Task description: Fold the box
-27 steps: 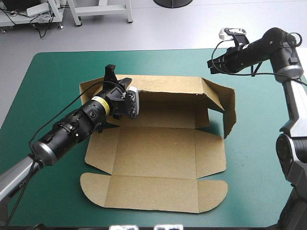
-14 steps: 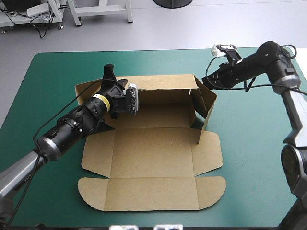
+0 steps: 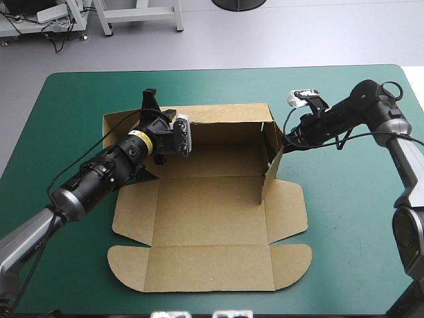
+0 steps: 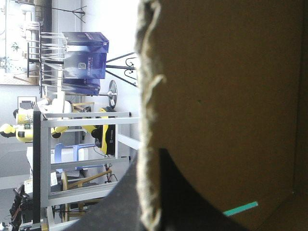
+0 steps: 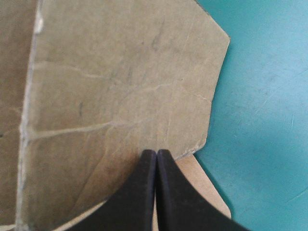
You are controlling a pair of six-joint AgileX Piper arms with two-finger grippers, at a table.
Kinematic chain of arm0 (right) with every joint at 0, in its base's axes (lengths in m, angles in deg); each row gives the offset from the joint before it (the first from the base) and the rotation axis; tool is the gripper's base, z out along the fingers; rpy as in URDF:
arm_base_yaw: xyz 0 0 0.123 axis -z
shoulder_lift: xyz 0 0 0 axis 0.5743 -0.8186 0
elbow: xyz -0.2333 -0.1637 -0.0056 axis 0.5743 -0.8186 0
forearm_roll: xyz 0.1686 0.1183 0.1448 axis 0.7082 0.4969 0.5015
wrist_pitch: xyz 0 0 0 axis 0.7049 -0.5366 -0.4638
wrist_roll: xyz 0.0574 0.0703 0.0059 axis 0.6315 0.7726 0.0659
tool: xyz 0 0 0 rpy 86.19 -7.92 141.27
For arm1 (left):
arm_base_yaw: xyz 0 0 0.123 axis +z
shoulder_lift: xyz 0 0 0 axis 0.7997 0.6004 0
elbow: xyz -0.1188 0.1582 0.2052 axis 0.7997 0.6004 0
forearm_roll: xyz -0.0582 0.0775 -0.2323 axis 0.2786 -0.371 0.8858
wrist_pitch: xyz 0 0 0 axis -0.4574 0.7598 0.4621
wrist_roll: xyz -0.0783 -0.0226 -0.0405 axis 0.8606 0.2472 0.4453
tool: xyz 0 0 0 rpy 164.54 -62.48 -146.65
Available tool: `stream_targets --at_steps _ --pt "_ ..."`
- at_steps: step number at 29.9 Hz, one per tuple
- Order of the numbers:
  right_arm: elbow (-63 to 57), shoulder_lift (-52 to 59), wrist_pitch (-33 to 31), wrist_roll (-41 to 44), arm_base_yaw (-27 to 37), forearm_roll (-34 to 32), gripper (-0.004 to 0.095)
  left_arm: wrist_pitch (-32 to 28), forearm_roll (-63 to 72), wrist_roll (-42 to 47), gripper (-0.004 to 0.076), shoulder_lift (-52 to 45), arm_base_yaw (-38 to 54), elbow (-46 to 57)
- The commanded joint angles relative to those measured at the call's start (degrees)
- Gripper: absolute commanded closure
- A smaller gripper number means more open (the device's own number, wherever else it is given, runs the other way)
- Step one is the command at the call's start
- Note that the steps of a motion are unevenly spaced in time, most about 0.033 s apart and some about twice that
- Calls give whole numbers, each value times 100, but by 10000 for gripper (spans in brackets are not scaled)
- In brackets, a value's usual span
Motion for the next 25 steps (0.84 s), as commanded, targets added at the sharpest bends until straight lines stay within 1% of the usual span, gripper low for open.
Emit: stream_targets --at_steps 1,5,7,11,14,18,20,25 --pt "107 285 -20 -380 -10 362 928 -210 -1 54 733 -192 -11 -216" --pt "95 335 54 -859 -10 809 928 27 -13 52 733 -192 -22 -216" --pt "95 346 76 -1014 -10 986 928 51 1 52 733 -192 -22 -216" --pt "17 453 246 -1212 -10 1049 926 40 28 52 733 -183 -58 -181" --pt "-273 631 552 -1436 -10 1115 926 27 -64 -83 733 -183 -125 -90" --pt "-799 885 965 -1927 -10 1307 926 -166 -64 -70 733 -172 -131 37" --pt "-1130 1032 1257 -2304 -10 1532 926 -247 -64 -70 733 -172 -131 111" --pt "-2035 1433 1975 -3261 -10 2183 926 -702 -251 -134 733 -172 -131 298"
